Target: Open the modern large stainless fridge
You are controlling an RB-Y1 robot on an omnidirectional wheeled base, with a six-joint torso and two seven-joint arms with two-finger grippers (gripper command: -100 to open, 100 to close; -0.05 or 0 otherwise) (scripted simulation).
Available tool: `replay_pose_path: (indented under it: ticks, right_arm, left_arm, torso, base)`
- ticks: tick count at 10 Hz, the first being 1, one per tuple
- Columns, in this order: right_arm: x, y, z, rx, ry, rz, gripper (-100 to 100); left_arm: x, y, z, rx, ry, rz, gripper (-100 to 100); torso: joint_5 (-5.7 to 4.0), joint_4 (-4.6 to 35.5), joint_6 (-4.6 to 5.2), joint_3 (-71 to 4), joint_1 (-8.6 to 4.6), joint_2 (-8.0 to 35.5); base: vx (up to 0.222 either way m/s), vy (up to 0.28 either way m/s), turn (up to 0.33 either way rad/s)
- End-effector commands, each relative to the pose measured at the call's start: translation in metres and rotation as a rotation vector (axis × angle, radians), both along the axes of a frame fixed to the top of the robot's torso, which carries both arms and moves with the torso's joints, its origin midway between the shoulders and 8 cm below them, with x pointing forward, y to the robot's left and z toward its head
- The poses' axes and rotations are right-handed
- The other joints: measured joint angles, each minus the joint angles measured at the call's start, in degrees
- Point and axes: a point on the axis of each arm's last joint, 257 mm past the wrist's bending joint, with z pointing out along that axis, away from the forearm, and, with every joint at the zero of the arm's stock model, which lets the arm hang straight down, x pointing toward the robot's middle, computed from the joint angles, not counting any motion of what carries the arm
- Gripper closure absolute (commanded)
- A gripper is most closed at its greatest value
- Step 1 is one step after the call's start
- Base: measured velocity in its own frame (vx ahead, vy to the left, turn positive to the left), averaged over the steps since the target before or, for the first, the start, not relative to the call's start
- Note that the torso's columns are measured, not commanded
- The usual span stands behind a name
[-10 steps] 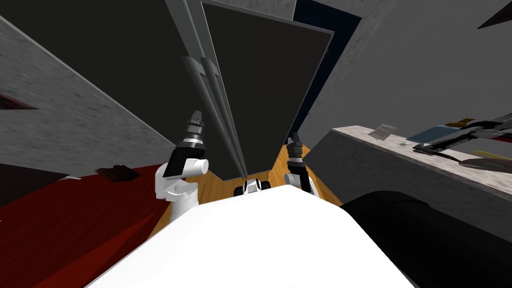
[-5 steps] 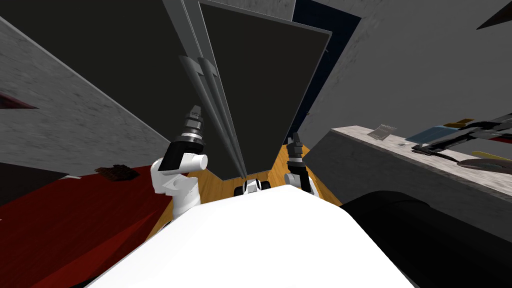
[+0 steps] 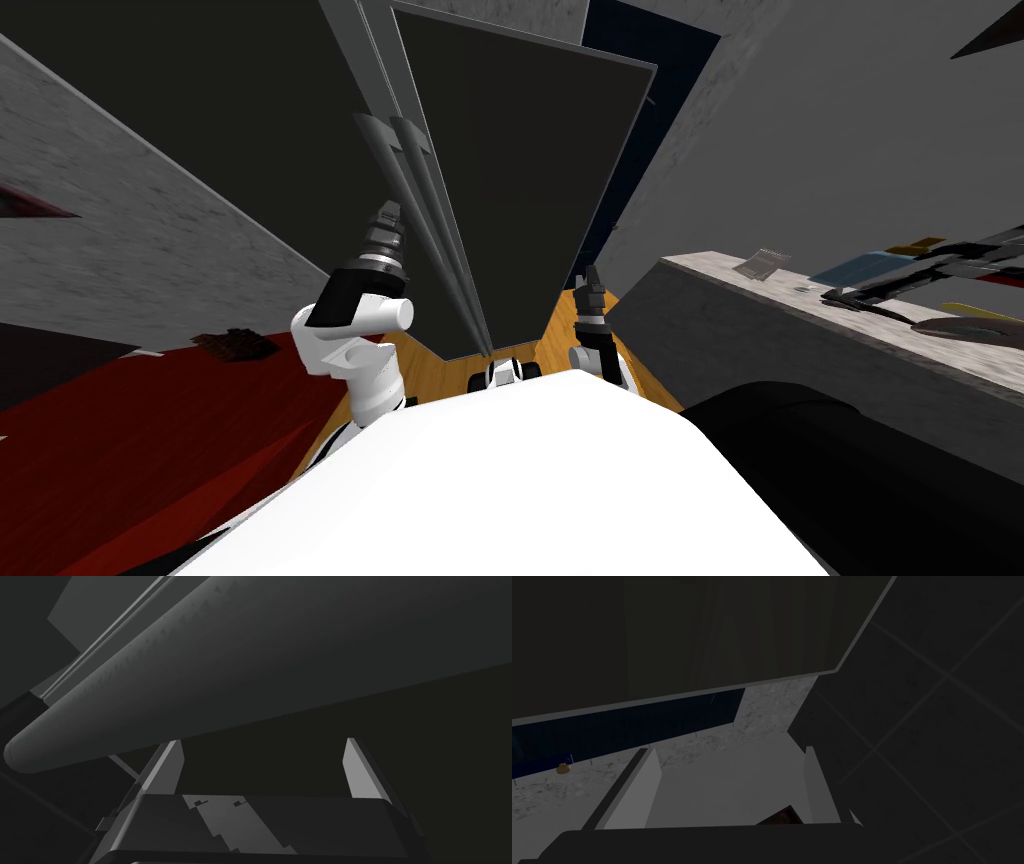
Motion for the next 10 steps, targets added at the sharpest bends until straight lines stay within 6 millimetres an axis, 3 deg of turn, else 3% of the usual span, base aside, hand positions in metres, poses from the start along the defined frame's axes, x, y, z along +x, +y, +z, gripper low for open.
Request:
replay_pose_path:
  ticks: [1,3,4,6,7,9,10]
  right_arm:
    - [0.0,0.0,0.0,0.0,0.0,0.0,0]
    - [0.0,0.0,0.0,0.0,0.0,0.0,0]
    - [0.0,0.0,0.0,0.0,0.0,0.0,0]
    - [0.0,0.0,0.0,0.0,0.0,0.0,0]
    - [0.0,0.0,0.0,0.0,0.0,0.0,0]
    - [0.0,0.0,0.0,0.0,0.0,0.0,0]
    - [0.0,0.0,0.0,0.0,0.0,0.0,0]
  left_arm:
    - [0.006,0.001,0.01,0.004,0.02,0.014,-100]
    - [0.009,0.002,0.005,-0.002,0.051,0.021,-100]
    - [0.011,0.001,0.017,0.005,0.045,0.027,-100]
    - [0.014,0.002,0.012,0.0,0.073,0.033,-100]
    - [0.016,0.002,0.023,0.007,0.073,0.041,-100]
    - [0.018,0.002,0.02,0.002,0.096,0.045,-100]
    - [0.021,0.002,0.029,0.008,0.102,0.054,-100]
  torso:
    - [0.01,-0.02,0.01,-0.02,0.03,-0.04]
    - [-0.02,0.0,0.01,-0.05,-0.02,-0.07]
    - [0.01,-0.03,0.02,-0.05,0.04,-0.07]
    - [-0.07,0.01,0.07,-0.09,-0.08,-0.09]
    - [-0.07,-0.02,0.08,-0.09,-0.1,-0.11]
    - [-0.14,0.01,0.13,-0.07,-0.25,-0.07]
    - [-0.15,-0.01,0.15,-0.09,-0.26,-0.11]
  base:
    - [-0.012,-0.028,0.007]
    - [-0.008,-0.02,0.002]
    - [-0.013,-0.023,0.01]
    - [-0.009,-0.015,0.005]
    - [-0.011,-0.019,0.008]
    - [-0.008,-0.018,0.006]
    - [-0.006,-0.02,0.007]
